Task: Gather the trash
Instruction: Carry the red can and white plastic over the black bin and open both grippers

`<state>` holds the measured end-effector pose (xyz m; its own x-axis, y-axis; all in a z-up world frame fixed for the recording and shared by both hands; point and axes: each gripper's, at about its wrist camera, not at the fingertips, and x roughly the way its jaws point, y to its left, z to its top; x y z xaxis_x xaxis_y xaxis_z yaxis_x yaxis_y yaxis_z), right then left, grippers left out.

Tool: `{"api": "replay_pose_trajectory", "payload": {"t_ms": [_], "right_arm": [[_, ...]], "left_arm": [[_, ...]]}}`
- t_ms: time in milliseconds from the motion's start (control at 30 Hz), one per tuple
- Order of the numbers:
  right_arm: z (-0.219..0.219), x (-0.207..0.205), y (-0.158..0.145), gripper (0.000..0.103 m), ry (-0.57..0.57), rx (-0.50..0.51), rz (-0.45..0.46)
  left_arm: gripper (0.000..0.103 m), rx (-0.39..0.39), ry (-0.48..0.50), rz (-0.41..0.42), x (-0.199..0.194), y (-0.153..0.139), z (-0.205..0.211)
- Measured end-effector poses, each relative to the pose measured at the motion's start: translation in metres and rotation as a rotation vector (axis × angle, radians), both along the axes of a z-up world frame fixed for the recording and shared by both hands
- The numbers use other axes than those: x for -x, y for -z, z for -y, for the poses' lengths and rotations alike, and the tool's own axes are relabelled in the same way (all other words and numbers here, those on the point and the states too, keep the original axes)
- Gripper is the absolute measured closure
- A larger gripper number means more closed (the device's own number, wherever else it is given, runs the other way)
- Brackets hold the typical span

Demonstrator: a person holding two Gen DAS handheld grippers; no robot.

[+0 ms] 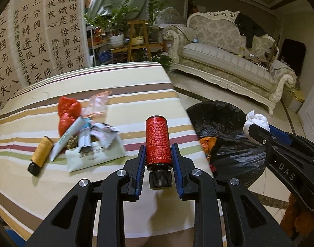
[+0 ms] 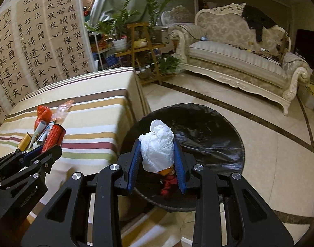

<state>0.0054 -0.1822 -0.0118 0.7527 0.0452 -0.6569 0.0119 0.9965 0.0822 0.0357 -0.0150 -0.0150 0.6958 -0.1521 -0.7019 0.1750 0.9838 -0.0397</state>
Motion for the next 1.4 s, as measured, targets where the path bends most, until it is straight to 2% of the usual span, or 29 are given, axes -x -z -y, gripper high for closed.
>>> {"api": "replay_pose_trajectory", "payload": {"t_ms": [567, 1200, 1333, 1400], "right_arm": [[0.043, -0.003, 0.012, 0.072, 0.083, -0.025, -0.010], [0.059, -0.017, 0.017, 0.072, 0.123, -0.041, -0.019], [0.063, -0.021, 0.020, 0.070, 0.133, -0.050, -0.025], [0.065, -0.022, 0.020, 0.063, 0.140, -0.062, -0.030]], "left_arm": [[0.077, -0.043, 0.074, -0.005, -0.014, 0.007, 0.055], [0.077, -0.086, 0.111, -0.004, -0.039, 0.013, 0.091], [0.076, -0.091, 0.115, -0.016, -0.042, 0.018, 0.094], [0.071, -0.093, 0.115, -0.019, -0.043, 0.019, 0.093]]}}
